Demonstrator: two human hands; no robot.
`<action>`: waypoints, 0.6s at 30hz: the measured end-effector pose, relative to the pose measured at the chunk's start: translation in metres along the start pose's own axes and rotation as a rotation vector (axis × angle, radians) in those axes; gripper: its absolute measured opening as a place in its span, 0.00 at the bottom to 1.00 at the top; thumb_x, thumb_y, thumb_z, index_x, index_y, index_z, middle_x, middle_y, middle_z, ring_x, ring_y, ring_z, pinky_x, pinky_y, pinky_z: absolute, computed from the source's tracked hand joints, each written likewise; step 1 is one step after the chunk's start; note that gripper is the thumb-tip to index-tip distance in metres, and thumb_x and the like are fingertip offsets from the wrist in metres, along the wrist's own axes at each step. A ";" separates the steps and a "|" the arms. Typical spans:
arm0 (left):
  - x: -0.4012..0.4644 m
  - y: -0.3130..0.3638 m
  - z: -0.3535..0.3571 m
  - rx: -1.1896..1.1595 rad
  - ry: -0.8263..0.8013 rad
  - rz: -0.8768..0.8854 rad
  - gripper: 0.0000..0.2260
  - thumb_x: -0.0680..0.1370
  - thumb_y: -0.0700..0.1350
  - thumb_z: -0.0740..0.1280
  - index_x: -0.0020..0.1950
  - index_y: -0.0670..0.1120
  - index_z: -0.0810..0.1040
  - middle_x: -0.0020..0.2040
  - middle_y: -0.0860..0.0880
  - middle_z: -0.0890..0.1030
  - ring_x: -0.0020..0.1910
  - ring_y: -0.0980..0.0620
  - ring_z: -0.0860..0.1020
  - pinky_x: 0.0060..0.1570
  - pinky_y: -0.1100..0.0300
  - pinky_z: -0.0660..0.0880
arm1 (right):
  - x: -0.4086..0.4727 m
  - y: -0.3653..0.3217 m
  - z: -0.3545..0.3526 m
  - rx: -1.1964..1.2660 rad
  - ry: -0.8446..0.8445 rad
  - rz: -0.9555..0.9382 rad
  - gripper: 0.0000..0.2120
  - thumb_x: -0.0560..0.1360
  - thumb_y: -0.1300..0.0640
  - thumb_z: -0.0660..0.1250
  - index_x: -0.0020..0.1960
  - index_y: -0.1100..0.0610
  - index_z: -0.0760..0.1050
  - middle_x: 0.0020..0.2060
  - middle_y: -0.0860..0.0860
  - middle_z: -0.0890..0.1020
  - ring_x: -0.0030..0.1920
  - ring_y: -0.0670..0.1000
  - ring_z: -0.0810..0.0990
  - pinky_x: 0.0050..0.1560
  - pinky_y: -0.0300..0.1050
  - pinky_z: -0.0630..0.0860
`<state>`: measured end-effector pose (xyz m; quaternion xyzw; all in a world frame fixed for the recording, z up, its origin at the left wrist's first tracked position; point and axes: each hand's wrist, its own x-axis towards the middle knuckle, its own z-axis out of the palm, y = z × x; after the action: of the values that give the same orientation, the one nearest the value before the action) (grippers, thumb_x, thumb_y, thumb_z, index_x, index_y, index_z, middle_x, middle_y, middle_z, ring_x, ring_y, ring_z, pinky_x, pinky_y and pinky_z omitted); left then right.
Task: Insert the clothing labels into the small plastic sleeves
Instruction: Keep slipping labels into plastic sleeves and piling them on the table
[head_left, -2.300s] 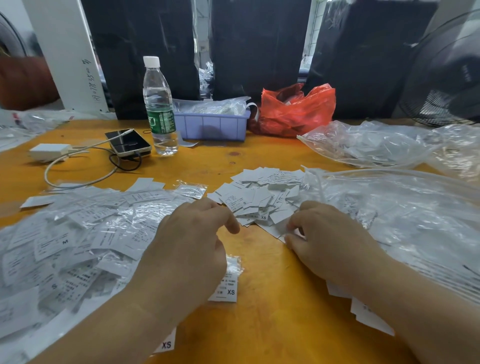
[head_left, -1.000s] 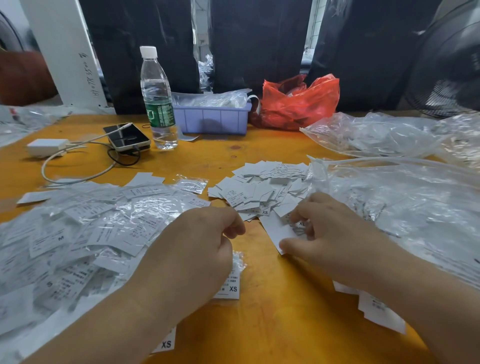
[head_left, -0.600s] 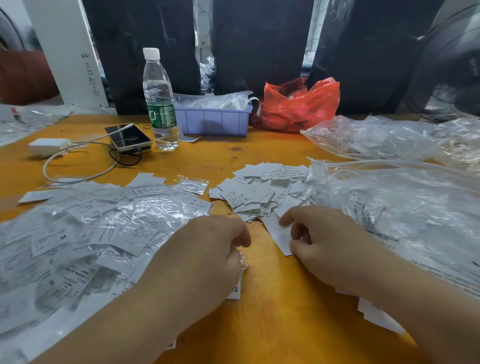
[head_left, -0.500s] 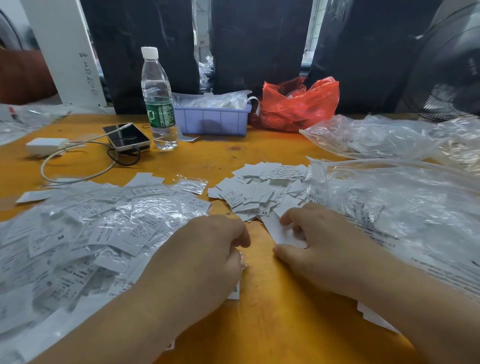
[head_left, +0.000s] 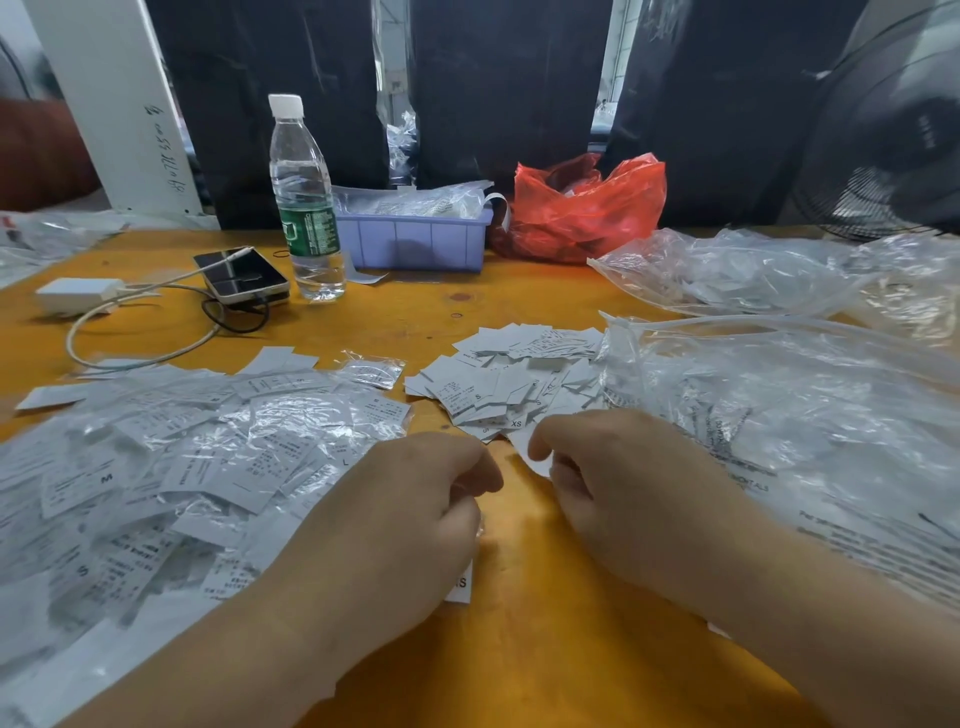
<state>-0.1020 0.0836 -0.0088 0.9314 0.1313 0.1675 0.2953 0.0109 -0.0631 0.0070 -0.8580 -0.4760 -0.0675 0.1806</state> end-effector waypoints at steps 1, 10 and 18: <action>0.000 0.000 0.000 -0.040 0.012 -0.003 0.12 0.77 0.45 0.61 0.46 0.62 0.79 0.44 0.66 0.79 0.48 0.72 0.74 0.37 0.76 0.70 | -0.002 0.000 -0.002 0.121 0.039 -0.006 0.11 0.76 0.59 0.62 0.54 0.46 0.76 0.40 0.44 0.80 0.42 0.47 0.77 0.42 0.50 0.77; 0.009 0.001 -0.005 -0.643 -0.101 -0.175 0.14 0.69 0.63 0.66 0.48 0.57 0.82 0.42 0.55 0.85 0.41 0.58 0.82 0.43 0.57 0.73 | -0.004 -0.003 -0.013 0.969 0.106 -0.006 0.10 0.73 0.72 0.67 0.41 0.58 0.80 0.32 0.56 0.82 0.30 0.50 0.80 0.33 0.41 0.78; 0.013 -0.005 -0.013 -0.955 -0.058 -0.166 0.18 0.61 0.46 0.76 0.50 0.55 0.83 0.43 0.43 0.85 0.40 0.46 0.84 0.32 0.61 0.77 | -0.009 -0.005 -0.014 0.806 0.018 -0.018 0.05 0.72 0.59 0.67 0.43 0.51 0.79 0.34 0.49 0.82 0.33 0.51 0.83 0.36 0.52 0.81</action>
<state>-0.0955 0.0988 0.0011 0.6824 0.1052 0.1591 0.7056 0.0026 -0.0733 0.0183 -0.7136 -0.4704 0.1156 0.5061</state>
